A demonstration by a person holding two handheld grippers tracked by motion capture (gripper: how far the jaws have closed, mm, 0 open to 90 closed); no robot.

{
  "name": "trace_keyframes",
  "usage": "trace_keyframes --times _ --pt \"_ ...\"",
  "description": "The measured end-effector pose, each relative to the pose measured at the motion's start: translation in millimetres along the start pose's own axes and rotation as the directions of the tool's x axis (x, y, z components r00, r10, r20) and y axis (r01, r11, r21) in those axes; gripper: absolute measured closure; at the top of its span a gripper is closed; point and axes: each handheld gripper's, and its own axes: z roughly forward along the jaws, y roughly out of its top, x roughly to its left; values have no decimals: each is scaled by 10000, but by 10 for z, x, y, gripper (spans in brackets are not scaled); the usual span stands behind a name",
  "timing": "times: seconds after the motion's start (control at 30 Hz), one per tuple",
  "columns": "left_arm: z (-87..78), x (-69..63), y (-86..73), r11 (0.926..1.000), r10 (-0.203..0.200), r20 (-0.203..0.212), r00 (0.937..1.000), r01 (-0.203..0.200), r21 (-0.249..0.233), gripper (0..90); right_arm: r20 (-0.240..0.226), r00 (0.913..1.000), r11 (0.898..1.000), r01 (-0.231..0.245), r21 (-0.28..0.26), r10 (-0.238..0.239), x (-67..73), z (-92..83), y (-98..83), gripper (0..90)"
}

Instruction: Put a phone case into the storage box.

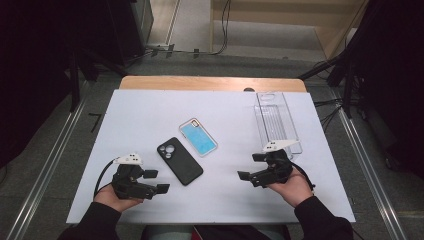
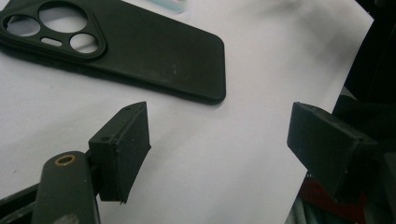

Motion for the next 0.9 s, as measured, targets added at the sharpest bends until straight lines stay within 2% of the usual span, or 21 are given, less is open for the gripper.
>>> trace_keyframes --times 0.13,0.37,0.57,0.7,0.9 --pt "4 -10 2 10000 26 25 10000 -26 -32 210 162 9999 10000 52 64 -53 13 41 55 78" --pt "1 -5 3 10000 4 69 10000 -4 -7 210 119 9999 9999 -93 -93 94 -10 76 146 78" --pt "-4 -13 6 9999 -13 78 10000 14 -133 210 76 10000 9999 50 -156 -48 12 135 269 78" --pt "2 -7 3 10000 -42 98 9999 42 -17 210 240 9996 9998 144 -157 -140 19 164 320 78" --pt "2 -2 0 9999 -120 53 9999 120 2 210 201 9997 9998 154 -121 -151 10 242 398 78"
